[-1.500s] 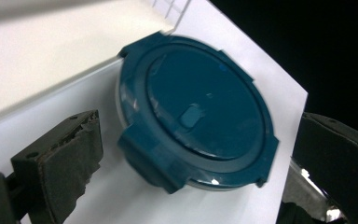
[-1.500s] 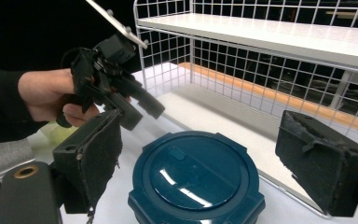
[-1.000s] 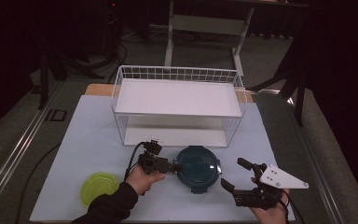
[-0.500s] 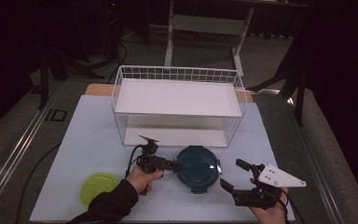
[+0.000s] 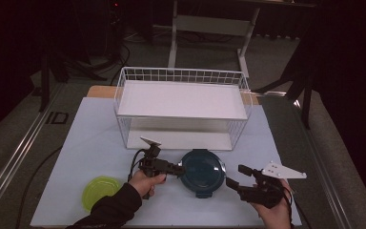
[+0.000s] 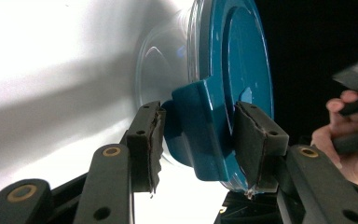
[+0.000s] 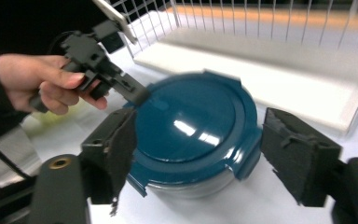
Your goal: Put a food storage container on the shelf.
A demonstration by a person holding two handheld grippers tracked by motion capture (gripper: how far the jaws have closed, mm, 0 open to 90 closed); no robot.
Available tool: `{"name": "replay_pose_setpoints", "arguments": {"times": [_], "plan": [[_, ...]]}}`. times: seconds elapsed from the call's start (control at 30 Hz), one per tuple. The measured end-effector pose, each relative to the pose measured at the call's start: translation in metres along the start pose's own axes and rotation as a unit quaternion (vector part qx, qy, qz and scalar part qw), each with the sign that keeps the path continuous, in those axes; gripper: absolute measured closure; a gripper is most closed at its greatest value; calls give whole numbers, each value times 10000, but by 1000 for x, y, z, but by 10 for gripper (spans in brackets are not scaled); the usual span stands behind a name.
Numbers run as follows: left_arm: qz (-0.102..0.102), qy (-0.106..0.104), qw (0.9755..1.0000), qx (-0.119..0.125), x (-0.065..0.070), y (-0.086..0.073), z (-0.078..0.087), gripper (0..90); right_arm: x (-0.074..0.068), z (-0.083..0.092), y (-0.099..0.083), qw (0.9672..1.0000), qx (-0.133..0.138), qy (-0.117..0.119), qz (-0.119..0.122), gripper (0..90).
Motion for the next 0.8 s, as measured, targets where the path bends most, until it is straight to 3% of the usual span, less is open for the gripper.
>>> {"name": "replay_pose_setpoints", "arguments": {"times": [0.07,0.1,0.13,0.37,0.43,0.5,0.53,0.57,0.77,0.8], "plan": [[-96,33,9999,-8,1,-1,0,537,10,-7,-4,9989,-200,169,-383,307],[-96,33,9999,-8,1,-1,0,537,10,-7,-4,9989,-200,169,-383,307],[-179,75,9998,3,3,-1,0,538,21,-18,-10,9948,-479,347,-832,312],[-529,281,9982,5,12,-3,0,540,37,-35,-15,9833,-765,572,-1552,325],[-592,308,9978,0,13,-4,0,541,41,-37,-15,9808,-808,643,-1653,334],[-592,308,9978,0,13,-4,0,543,42,-37,-15,9800,-815,643,-1698,334],[-690,337,9970,-2,15,-6,1,543,42,-37,-15,9800,-815,643,-1698,346],[-732,350,9967,-9,16,-6,1,545,45,-40,-18,9772,-912,656,-1802,363],[-849,404,9956,2,19,-6,0,551,51,-50,-22,9690,-1130,863,-2020,408],[-852,399,9956,-3,19,-6,1,551,52,-51,-23,9656,-1178,965,-2109,411]]}}
Point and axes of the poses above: each handheld gripper's, and its own axes: z roughly backward along the jaws, y roughly out of its top, x roughly to its right, the point moved 6 cm from there along -z, roughly forward along the jaws, and after that the axes turned 9 degrees about -x, right-handed, at the moved point
